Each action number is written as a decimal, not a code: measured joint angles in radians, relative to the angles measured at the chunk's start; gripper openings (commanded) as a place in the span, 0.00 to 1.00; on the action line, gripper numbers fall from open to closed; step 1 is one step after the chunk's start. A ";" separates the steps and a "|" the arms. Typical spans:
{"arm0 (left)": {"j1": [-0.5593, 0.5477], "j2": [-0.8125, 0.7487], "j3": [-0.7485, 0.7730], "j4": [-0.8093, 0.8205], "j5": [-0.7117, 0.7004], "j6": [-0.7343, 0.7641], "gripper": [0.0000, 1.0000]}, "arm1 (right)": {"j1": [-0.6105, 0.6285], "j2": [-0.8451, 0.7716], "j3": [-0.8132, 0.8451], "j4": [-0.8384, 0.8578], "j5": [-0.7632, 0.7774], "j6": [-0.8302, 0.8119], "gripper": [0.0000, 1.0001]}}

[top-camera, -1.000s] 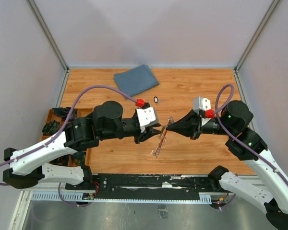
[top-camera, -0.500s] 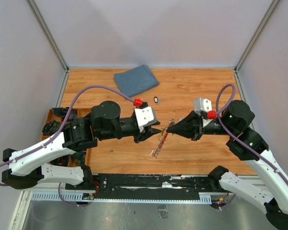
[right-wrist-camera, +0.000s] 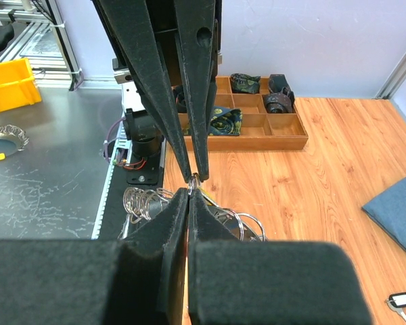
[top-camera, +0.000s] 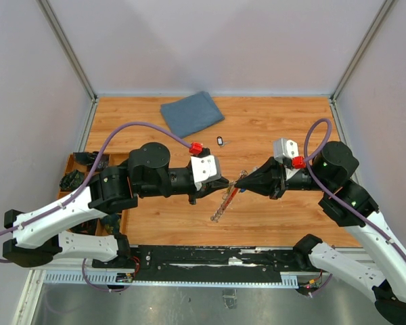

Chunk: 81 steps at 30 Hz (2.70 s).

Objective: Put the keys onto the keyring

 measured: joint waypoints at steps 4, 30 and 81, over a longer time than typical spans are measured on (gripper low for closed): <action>0.000 0.000 0.000 0.000 0.006 0.003 0.05 | 0.000 0.000 0.000 0.000 -0.006 0.000 0.00; 0.000 0.000 -0.007 0.016 -0.014 0.007 0.01 | 0.000 -0.011 0.000 0.033 -0.005 0.034 0.00; 0.000 -0.041 -0.108 0.233 0.070 -0.064 0.36 | 0.000 -0.023 -0.001 0.140 -0.017 0.091 0.00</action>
